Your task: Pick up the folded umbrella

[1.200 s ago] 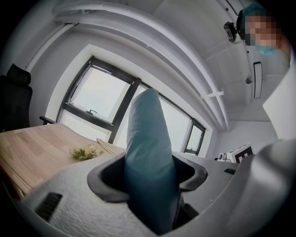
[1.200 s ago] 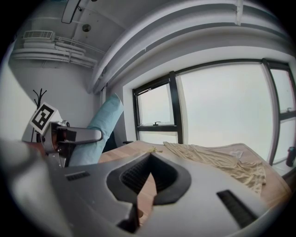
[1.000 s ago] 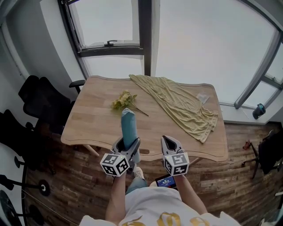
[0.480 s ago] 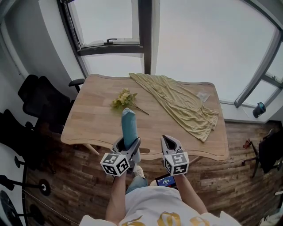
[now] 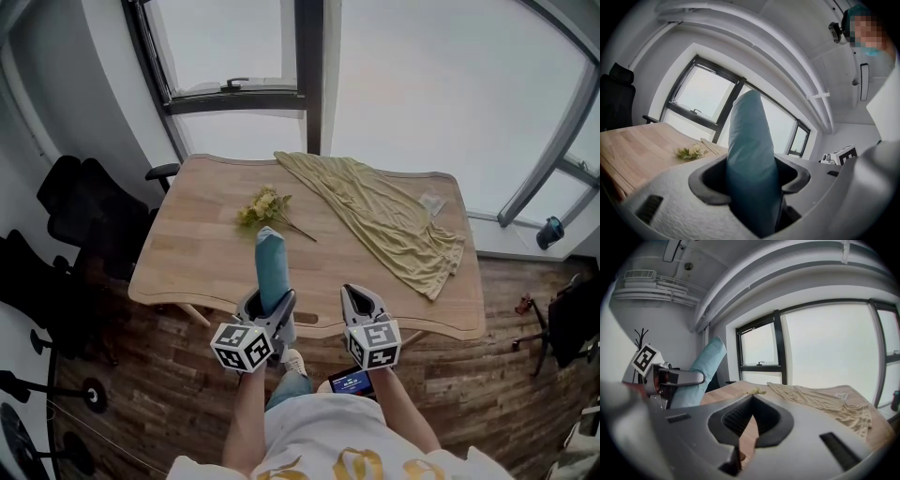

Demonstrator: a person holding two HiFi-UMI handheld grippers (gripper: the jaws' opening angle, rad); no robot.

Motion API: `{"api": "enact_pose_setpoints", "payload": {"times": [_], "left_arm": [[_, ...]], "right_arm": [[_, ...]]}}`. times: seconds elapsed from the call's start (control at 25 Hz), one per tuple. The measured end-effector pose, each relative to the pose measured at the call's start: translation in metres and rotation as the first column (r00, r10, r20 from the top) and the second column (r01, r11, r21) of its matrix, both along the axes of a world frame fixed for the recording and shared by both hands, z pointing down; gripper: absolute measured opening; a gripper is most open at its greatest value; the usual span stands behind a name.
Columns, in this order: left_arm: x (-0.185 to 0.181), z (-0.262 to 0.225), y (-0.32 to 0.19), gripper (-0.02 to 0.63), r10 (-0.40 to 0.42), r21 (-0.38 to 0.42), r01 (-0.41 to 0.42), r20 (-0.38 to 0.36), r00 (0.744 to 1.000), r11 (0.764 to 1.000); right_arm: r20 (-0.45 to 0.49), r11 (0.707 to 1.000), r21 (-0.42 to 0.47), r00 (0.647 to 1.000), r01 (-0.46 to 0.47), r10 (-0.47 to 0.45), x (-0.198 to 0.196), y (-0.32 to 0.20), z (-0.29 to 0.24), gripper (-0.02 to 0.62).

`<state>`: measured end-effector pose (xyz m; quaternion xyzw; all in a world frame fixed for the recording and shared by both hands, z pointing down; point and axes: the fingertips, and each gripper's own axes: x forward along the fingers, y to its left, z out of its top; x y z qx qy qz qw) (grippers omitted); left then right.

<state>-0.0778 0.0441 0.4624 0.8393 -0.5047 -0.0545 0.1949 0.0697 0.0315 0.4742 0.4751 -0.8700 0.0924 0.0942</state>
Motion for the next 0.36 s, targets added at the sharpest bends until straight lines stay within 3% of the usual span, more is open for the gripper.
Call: {"api": "enact_pose_setpoints", "payload": {"times": [0.36], "left_arm": [[-0.0012,-0.0010,-0.0070,0.284,0.002,0.005,-0.002,-0.001,1.000,1.000]], "right_arm": [[-0.002,1.000,-0.001,1.000,0.010,-0.010,-0.0045,-0.0053,0.0019,0.009]]}}
